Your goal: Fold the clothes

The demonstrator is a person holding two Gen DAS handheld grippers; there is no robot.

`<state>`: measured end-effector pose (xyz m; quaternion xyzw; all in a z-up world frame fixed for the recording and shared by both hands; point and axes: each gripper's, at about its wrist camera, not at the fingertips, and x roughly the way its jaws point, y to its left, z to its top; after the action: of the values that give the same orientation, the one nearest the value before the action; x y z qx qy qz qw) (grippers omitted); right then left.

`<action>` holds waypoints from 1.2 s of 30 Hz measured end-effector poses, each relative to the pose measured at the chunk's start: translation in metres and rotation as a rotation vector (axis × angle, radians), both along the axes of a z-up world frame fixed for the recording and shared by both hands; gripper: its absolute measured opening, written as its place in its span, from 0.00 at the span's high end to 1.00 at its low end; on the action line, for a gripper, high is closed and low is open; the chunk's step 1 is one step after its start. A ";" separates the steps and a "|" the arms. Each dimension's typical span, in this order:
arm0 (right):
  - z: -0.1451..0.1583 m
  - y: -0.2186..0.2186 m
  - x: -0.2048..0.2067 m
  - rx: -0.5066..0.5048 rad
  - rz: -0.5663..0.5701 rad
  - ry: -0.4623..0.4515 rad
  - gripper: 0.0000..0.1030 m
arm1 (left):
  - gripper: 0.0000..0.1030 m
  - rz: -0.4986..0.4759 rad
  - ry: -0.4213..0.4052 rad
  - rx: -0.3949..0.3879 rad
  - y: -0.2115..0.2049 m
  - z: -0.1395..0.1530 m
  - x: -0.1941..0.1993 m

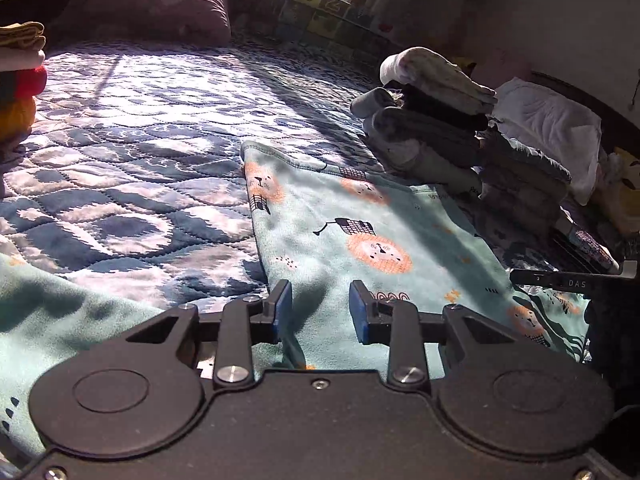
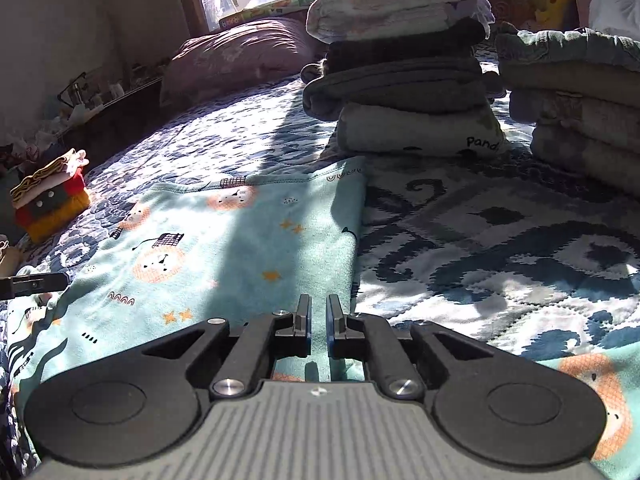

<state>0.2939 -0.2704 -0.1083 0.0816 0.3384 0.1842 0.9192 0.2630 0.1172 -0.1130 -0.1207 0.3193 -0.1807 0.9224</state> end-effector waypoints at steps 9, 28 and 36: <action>-0.001 0.012 0.035 -0.124 0.049 0.004 0.91 | 0.77 0.041 0.034 -0.051 0.022 0.007 0.046; -0.019 -0.005 0.183 0.037 0.001 0.052 0.98 | 0.63 -0.037 0.206 -0.076 0.014 -0.012 0.185; -0.026 -0.022 0.192 0.184 -0.086 0.083 1.00 | 0.51 0.097 0.253 -0.403 0.047 -0.020 0.191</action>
<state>0.4854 -0.2921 -0.1347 0.1877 0.3538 0.1715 0.9001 0.4545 0.1638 -0.1325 -0.3391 0.3836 -0.1798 0.8400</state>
